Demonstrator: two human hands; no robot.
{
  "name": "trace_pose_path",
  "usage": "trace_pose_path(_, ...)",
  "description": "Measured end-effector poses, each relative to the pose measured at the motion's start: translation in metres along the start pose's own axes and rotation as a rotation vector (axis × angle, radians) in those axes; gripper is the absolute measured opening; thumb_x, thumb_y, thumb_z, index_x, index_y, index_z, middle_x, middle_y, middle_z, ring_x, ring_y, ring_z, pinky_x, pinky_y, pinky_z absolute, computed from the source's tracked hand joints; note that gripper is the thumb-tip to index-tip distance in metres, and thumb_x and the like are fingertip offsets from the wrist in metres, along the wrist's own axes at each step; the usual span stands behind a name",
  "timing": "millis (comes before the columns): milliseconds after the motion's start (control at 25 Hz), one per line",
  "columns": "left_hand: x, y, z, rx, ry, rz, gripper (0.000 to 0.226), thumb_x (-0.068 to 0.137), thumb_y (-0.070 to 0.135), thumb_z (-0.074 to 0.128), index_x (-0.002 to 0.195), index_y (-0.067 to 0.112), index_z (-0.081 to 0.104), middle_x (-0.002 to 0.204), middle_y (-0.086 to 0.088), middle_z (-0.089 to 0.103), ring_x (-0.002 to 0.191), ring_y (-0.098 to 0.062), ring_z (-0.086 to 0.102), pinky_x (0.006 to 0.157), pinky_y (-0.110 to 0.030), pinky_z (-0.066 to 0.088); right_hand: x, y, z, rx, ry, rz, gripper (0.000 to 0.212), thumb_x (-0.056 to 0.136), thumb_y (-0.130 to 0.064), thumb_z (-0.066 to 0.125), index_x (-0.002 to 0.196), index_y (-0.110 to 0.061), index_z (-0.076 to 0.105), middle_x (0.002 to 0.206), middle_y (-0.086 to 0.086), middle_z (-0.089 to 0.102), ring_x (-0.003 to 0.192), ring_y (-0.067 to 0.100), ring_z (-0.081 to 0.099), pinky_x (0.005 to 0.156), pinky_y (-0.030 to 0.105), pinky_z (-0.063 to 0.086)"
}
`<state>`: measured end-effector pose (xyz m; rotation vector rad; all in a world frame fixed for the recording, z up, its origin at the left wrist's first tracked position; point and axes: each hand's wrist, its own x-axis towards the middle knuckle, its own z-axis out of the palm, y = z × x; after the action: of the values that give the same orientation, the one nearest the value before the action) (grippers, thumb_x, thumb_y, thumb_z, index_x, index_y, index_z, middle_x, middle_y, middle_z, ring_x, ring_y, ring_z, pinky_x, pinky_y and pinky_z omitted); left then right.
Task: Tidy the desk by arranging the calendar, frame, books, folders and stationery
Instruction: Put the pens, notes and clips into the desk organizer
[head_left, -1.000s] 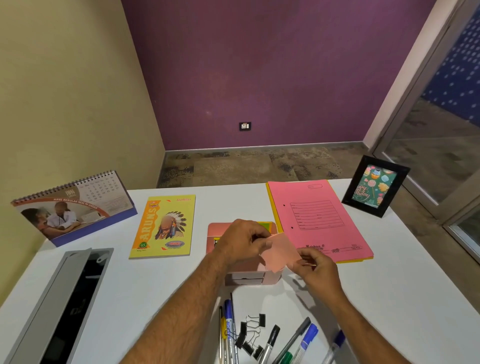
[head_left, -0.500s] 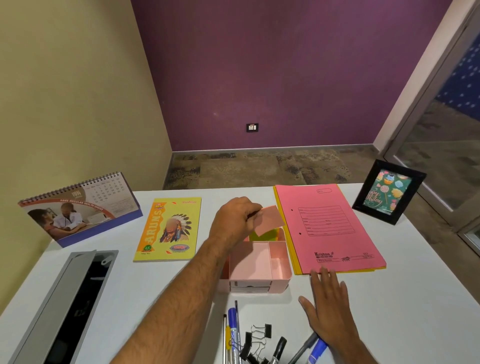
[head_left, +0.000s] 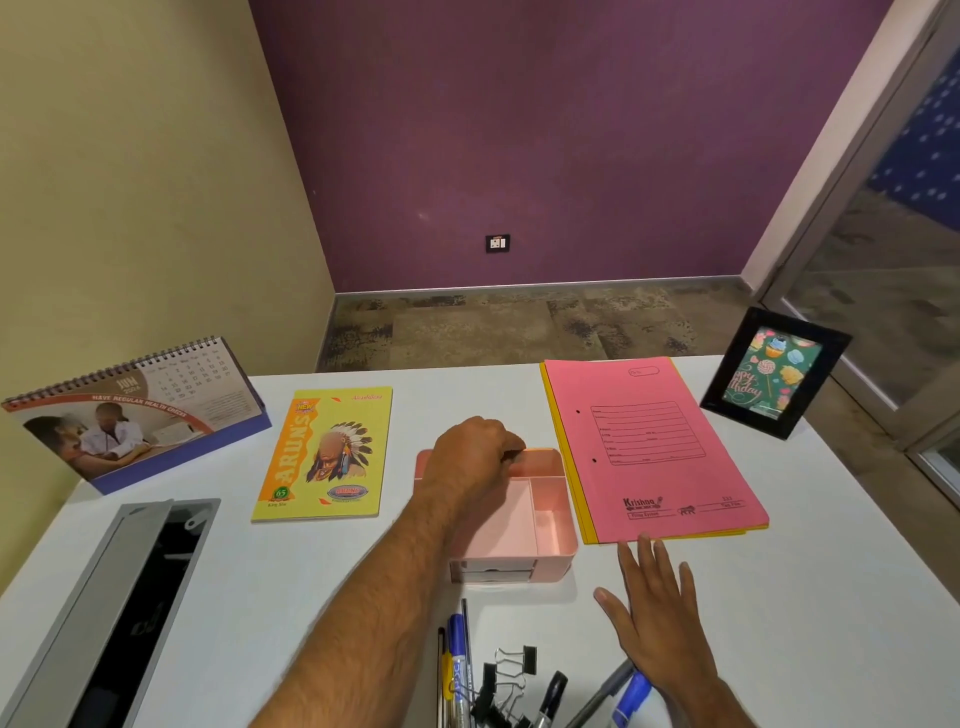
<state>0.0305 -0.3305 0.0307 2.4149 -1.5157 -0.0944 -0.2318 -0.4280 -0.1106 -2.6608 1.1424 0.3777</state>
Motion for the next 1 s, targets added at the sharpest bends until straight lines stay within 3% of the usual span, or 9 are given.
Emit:
trace_pose_path(320,-0.005,0.002,0.021,0.098,0.0,-0.033,0.019,0.092,0.027,0.066,0.11,0.026,0.074,0.102,0.001,0.074,0.092,-0.018,0.062,0.088,-0.035,0.049,0.003,0.002,0.003,-0.013,-0.013,0.004,0.1,0.054,-0.082,-0.037,0.137,-0.026,-0.034,0.15,-0.001,-0.037,0.148,0.024,-0.021,0.12,0.05,-0.013)
trace_pose_path(520,-0.01,-0.001,0.033,0.088,-0.053,-0.037,0.026,0.095,0.033,0.063,0.119,0.027,0.069,0.119,0.0,0.067,0.107,-0.02,0.053,0.092,-0.039,0.047,0.004,0.004,0.005,-0.007,-0.007,0.0,0.097,0.064,-0.082,-0.027,0.143,-0.026,-0.029,0.149,0.0,-0.038,0.147,0.024,-0.023,0.12,0.051,-0.013)
trace_pose_path(680,-0.017,-0.004,0.032,0.063,-0.023,-0.042,0.028,0.098,0.035,0.057,0.123,0.029,0.066,0.128,0.002,0.062,0.112,-0.019,0.051,0.093,-0.039,0.042,0.003,0.003,0.003,-0.008,-0.006,-0.009,0.099,0.06,-0.082,-0.031,0.139,-0.023,-0.034,0.151,0.001,-0.038,0.146,0.024,-0.026,0.118,0.05,-0.015)
trace_pose_path(840,-0.026,-0.002,0.026,-0.05,0.069,-0.106,0.03,0.098,0.038,0.054,0.125,0.03,0.064,0.129,0.007,0.063,0.114,-0.017,0.051,0.095,-0.038,0.041,-0.002,0.004,-0.002,-0.004,-0.031,-0.014,0.089,0.079,-0.074,-0.001,0.151,-0.024,-0.018,0.157,0.005,-0.03,0.148,0.026,-0.021,0.121,0.051,-0.01)
trace_pose_path(1000,-0.04,0.011,0.022,-0.166,0.114,-0.148,0.029,0.095,0.041,0.058,0.117,0.028,0.07,0.122,0.008,0.068,0.111,-0.015,0.053,0.095,-0.035,0.044,-0.01,0.005,-0.006,0.033,-0.065,-0.01,0.089,0.08,-0.074,0.003,0.154,-0.026,-0.01,0.16,0.004,-0.024,0.15,0.026,-0.016,0.12,0.048,-0.01)
